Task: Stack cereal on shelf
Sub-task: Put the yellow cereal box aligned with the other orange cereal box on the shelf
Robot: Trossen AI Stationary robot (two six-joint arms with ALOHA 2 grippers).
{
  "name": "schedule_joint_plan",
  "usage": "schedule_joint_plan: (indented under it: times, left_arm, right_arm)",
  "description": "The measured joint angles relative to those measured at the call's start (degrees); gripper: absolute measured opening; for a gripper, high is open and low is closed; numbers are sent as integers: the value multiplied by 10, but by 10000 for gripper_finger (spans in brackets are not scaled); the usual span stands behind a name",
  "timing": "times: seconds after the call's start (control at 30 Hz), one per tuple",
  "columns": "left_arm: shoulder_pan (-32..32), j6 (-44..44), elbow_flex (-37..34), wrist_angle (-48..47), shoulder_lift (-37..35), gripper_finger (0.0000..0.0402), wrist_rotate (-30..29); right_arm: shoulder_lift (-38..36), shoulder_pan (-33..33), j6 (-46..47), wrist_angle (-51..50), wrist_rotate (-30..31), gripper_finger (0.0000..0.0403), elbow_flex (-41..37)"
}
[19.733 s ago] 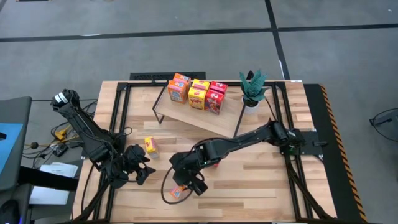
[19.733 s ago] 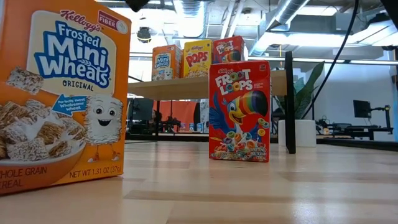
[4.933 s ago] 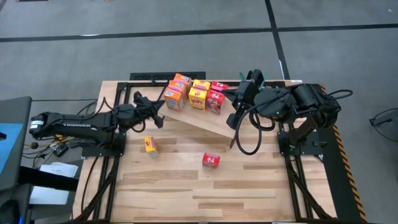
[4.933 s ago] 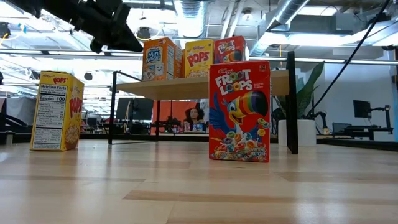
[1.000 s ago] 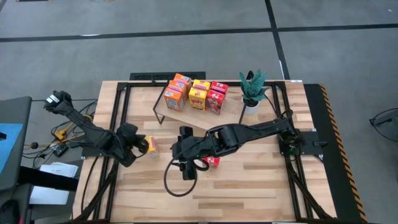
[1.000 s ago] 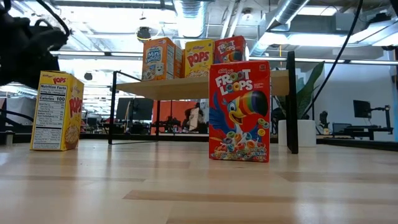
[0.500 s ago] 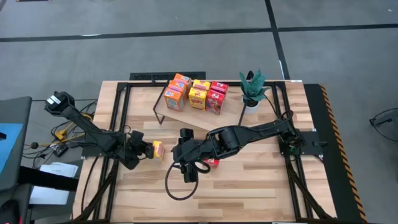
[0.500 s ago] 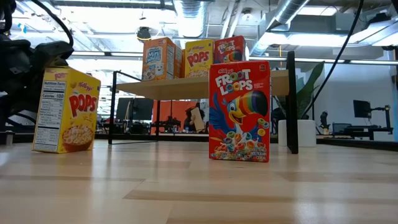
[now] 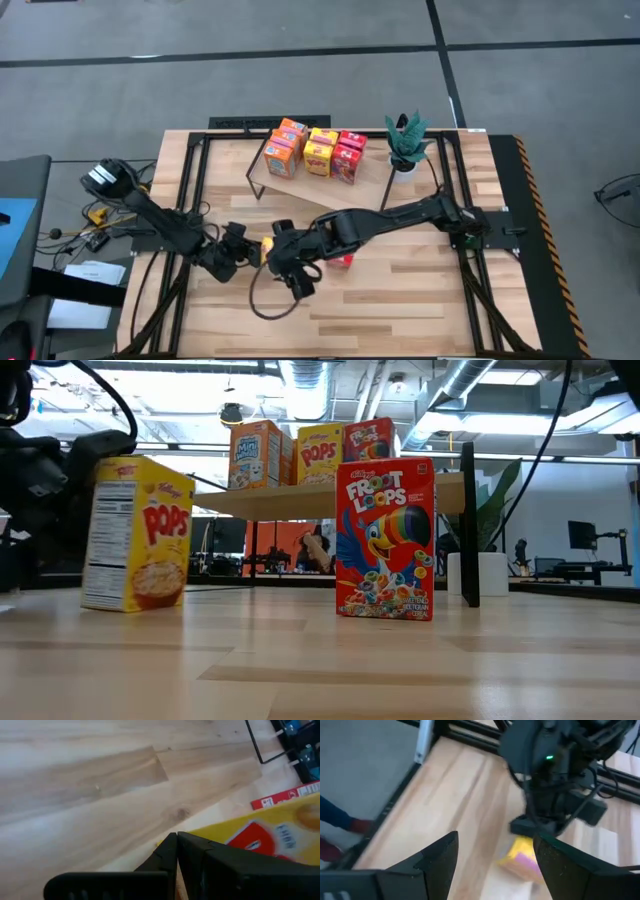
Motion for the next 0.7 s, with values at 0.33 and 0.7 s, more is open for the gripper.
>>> schedule_joint_plan:
  times: [0.33,0.7]
  left_arm:
    - [0,58,5,172,125,0,-16]
    - [10,105,12,172,101,0,17]
  right_arm:
    - [7,-24,-100,-20,-1,335,0]
    - [17,-44,-182,-55,-52,330,0]
